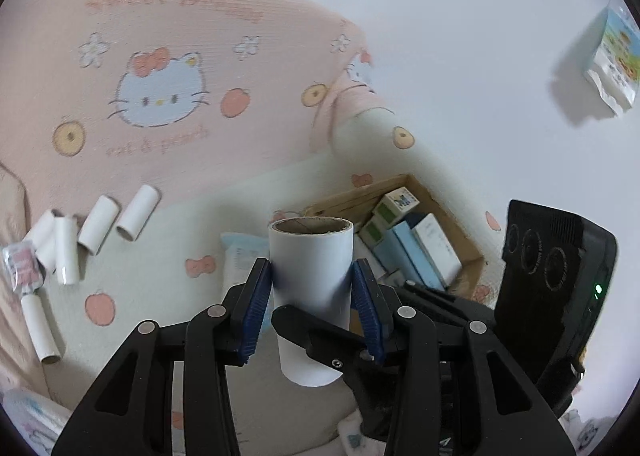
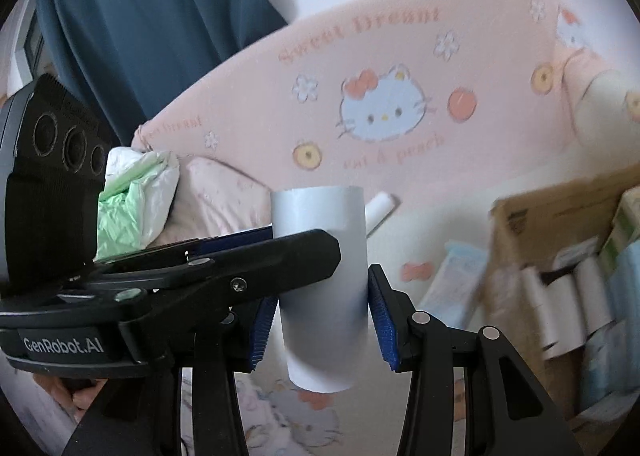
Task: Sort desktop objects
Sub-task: 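Carry the held tube over to the cardboard box, then lower the tube into the box and open the left gripper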
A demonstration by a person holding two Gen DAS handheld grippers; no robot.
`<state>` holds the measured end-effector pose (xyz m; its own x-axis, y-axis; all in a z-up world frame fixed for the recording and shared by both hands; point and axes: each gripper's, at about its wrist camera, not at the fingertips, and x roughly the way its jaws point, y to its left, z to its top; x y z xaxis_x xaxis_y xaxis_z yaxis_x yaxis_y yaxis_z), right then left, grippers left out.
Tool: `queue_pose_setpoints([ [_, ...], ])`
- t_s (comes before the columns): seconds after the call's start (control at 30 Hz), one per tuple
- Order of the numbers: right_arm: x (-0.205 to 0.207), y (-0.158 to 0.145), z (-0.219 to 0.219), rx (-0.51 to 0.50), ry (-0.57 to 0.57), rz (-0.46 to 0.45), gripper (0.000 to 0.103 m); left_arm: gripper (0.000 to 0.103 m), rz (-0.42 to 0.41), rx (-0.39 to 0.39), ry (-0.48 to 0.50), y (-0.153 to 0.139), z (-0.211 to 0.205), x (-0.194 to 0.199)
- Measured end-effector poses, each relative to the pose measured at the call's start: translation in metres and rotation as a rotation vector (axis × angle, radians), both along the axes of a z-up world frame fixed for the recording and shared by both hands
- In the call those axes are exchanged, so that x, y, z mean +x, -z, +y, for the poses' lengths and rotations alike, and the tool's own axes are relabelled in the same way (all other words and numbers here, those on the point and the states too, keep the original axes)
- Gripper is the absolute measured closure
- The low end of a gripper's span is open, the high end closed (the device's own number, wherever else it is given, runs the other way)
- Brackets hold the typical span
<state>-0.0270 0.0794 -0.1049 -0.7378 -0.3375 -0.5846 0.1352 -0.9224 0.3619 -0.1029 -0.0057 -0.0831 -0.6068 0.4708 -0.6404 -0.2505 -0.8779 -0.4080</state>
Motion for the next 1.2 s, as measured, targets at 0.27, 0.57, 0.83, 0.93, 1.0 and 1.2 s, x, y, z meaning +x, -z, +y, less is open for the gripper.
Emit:
queue_pose_setpoints([
  [0.27, -0.001, -0.019, 0.019, 0.157, 0.043, -0.017, 0.061, 0.057, 0.037, -0.048, 0.068, -0.015, 0.049, -0.013],
  [0.57, -0.006, -0.025, 0.061, 0.145, 0.082, -0.07, 0.061, 0.057, 0.038, -0.02, 0.133, -0.026, 0.081, -0.039],
  [0.83, -0.012, -0.026, 0.097, 0.17, 0.104, -0.104, 0.061, 0.057, -0.018, 0.018, 0.164, -0.024, 0.103, -0.069],
  [0.93, -0.013, -0.025, 0.108, 0.179, 0.123, -0.114, 0.061, 0.057, -0.004, -0.03, 0.168, -0.023, 0.118, -0.075],
  [1.0, -0.014, -0.023, 0.116, 0.163, 0.104, -0.132, 0.062, 0.057, -0.001, -0.061, 0.177, -0.02, 0.128, -0.08],
  [1.2, -0.026, 0.001, 0.146, 0.111, 0.102, -0.217, 0.062, 0.057, -0.113, -0.043, 0.163, 0.004, 0.149, -0.104],
])
